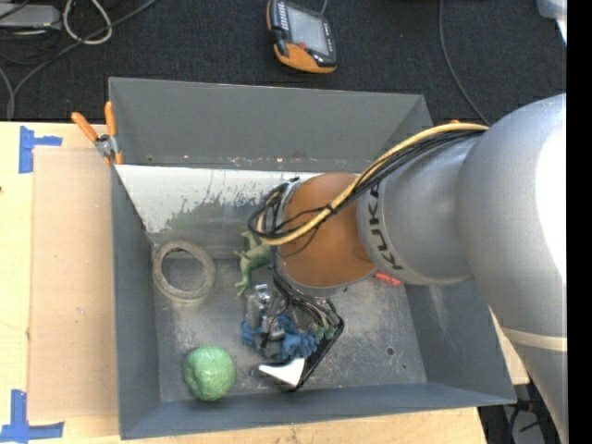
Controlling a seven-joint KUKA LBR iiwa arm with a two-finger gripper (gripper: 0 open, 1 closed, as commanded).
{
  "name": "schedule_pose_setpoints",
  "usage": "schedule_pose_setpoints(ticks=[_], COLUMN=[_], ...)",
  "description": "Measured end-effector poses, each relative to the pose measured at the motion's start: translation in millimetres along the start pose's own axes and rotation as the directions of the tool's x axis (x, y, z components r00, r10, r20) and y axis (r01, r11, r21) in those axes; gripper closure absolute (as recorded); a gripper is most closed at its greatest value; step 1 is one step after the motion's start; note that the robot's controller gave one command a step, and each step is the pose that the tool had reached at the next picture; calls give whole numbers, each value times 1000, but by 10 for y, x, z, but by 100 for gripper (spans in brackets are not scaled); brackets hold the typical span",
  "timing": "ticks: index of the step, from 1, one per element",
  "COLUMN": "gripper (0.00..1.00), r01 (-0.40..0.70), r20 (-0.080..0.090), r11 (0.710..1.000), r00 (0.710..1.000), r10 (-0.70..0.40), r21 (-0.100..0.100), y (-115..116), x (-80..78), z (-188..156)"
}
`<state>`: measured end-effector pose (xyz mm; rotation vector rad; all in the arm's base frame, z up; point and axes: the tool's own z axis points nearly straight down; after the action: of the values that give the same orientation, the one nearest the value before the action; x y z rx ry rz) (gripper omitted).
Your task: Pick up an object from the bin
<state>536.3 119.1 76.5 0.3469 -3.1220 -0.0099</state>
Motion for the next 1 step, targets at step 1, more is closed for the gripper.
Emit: schedule_pose_setpoints(ticks=[1], gripper=[100], r01=[-8], r20=[6], r11=[1000], r00=[1000], r10=[8], r21=[0], y=[-134], x=[-60], z=[-636])
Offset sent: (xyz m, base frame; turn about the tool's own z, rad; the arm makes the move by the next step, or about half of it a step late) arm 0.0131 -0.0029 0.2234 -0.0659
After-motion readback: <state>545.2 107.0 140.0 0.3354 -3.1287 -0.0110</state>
